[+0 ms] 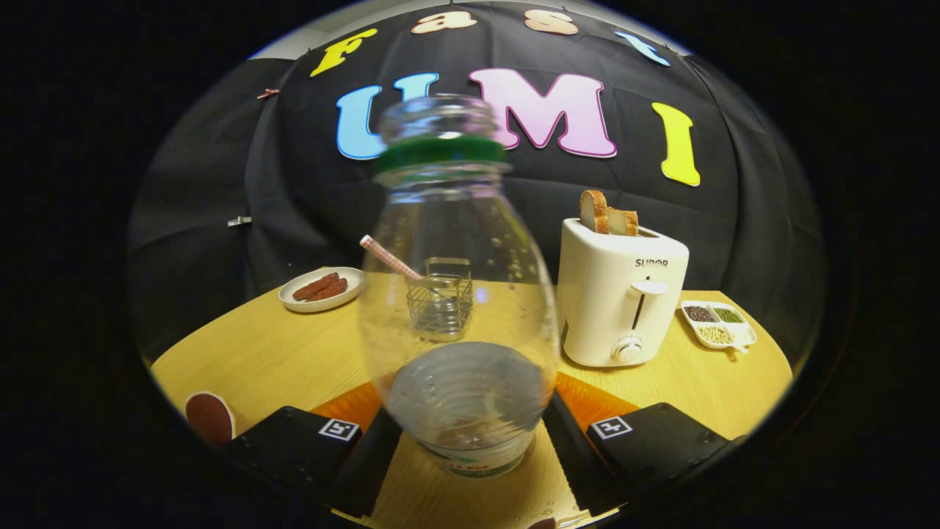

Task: Take the bottle from table, then pour the juice into the cup, finally place the bottle on the coaster

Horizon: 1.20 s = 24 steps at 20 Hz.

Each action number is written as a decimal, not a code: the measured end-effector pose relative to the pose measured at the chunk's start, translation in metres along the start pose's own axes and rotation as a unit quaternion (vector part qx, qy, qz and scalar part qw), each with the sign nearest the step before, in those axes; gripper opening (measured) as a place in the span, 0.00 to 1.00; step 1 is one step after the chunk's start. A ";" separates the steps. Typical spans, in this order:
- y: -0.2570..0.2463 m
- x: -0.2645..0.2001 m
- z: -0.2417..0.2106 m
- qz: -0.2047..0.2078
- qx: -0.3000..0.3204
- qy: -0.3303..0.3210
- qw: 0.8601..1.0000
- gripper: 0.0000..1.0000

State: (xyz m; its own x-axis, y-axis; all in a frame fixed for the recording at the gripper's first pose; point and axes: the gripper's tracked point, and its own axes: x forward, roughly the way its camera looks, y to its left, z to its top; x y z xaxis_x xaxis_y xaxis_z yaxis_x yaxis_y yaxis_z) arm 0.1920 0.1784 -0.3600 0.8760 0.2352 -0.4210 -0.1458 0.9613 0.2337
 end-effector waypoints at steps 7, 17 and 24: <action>0.002 -0.020 0.016 0.008 -0.028 -0.022 0.999 0.98; 0.011 -0.121 0.059 0.030 -0.066 -0.046 0.996 0.98; 0.005 -0.216 0.120 0.027 -0.026 -0.057 0.998 0.98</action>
State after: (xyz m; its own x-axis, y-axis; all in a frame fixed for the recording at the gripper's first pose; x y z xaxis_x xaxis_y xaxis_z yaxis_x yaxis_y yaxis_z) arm 0.0573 0.1149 -0.1632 0.9124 0.2715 -0.3063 -0.2151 0.9547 0.2056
